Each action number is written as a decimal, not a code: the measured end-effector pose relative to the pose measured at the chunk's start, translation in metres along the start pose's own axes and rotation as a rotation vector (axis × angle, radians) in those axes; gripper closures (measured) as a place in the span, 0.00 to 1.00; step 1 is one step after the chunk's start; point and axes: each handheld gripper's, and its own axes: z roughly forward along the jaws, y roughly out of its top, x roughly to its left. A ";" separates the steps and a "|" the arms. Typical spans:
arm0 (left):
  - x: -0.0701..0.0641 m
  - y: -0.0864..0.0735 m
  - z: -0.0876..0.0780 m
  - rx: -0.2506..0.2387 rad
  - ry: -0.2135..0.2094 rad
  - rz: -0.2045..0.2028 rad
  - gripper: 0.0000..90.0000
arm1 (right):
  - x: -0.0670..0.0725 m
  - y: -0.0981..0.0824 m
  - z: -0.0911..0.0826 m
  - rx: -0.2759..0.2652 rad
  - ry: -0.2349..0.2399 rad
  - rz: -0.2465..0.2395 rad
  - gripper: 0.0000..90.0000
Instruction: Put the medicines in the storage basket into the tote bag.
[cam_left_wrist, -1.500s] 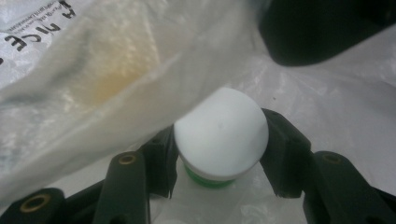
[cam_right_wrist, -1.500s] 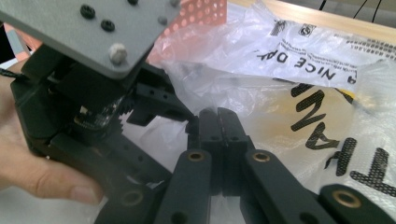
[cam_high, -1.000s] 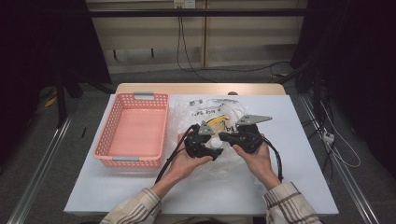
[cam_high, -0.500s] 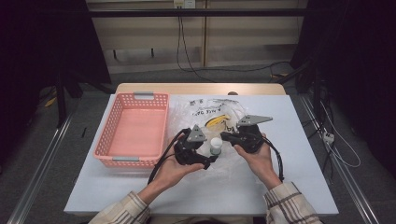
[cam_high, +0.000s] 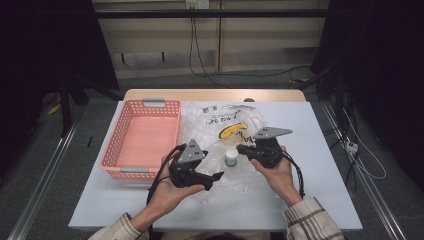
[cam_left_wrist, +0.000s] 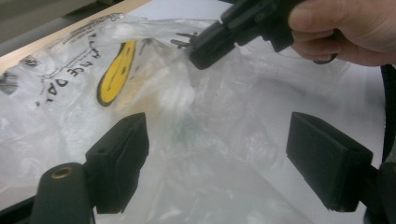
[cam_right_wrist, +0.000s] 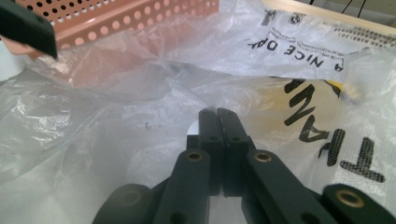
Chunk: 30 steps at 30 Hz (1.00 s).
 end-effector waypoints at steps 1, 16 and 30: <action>0.002 -0.002 -0.004 -0.004 0.009 -0.007 0.22 | 0.001 -0.001 -0.001 0.009 -0.011 -0.001 1.00; 0.010 -0.046 -0.044 -0.005 0.065 -0.041 0.18 | 0.007 -0.018 -0.022 0.016 -0.036 0.005 0.67; 0.011 -0.070 -0.053 -0.021 0.076 -0.061 0.15 | 0.001 -0.030 -0.059 -0.067 -0.123 0.046 0.34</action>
